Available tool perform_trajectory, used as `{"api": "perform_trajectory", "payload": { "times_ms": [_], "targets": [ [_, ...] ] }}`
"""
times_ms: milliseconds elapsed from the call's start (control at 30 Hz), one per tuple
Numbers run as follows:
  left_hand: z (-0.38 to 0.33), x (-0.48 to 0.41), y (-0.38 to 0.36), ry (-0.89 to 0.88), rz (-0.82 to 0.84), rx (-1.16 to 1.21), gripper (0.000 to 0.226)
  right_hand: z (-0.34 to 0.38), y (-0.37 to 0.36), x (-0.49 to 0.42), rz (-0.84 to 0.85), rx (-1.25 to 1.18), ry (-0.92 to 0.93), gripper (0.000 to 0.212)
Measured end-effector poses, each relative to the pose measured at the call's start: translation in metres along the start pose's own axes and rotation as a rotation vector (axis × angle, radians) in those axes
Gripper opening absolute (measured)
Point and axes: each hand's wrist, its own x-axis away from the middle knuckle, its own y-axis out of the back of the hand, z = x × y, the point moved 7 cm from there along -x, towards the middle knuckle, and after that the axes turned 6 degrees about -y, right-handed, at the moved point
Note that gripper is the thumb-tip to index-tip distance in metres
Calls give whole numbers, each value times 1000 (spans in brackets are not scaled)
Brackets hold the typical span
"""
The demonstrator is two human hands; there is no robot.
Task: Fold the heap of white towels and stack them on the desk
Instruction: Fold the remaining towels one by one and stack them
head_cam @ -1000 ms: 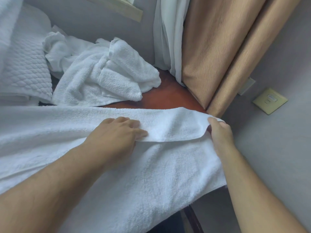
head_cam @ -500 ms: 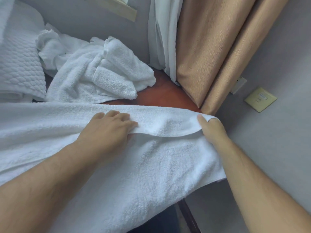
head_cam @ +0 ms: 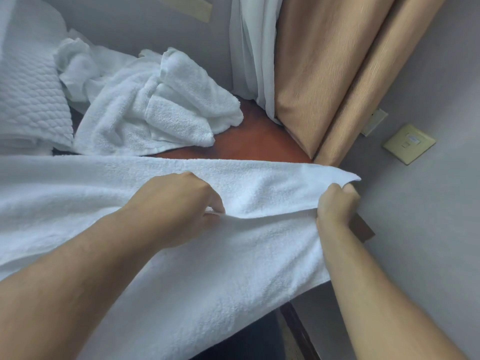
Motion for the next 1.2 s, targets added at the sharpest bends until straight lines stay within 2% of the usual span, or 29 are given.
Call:
{"api": "perform_trajectory", "payload": {
  "times_ms": [100,200,333,367,433,533,600,733,800,867,900,967,1067,1133,1200],
  "targets": [
    [-1,3,-1,-46,46,47,20,3,4,4,-39,66,7,44],
    [-4,4,-1,-70,76,51,23,7,4,5,-58,147,30,50],
    [-4,2,-1,-33,38,81,51,21,9,13,-99,347,184,81],
    [-3,1,0,-33,9,75,49,21,11,12,-67,395,179,83],
    [2,0,-4,-13,35,10,43,12,18,-1,28,424,36,80],
    [7,3,-20,52,140,-72,52,-4,41,-19,135,421,-167,39],
    [-5,4,-25,38,119,-113,55,-13,57,-24,200,494,-218,30],
    [-34,6,-39,-22,145,-120,75,-24,69,-26,383,622,-286,51],
    [-34,7,-43,-26,147,-126,79,-22,64,-23,517,752,-304,69],
    [-31,8,-42,-27,121,-124,79,-19,58,-18,616,851,-319,77],
    [-30,9,-40,-27,110,-121,80,-17,53,-14,655,839,-322,75],
    [-28,10,-39,-28,100,-114,79,-11,44,-10,689,705,-312,58],
    [-23,13,-40,-36,96,-115,78,-5,38,-8,697,338,-398,35],
    [-21,13,-38,-41,77,-101,75,-5,36,-5,752,152,-486,33],
    [-20,14,-36,-36,56,-85,71,-6,35,-6,778,106,-505,32]
  ]
}}
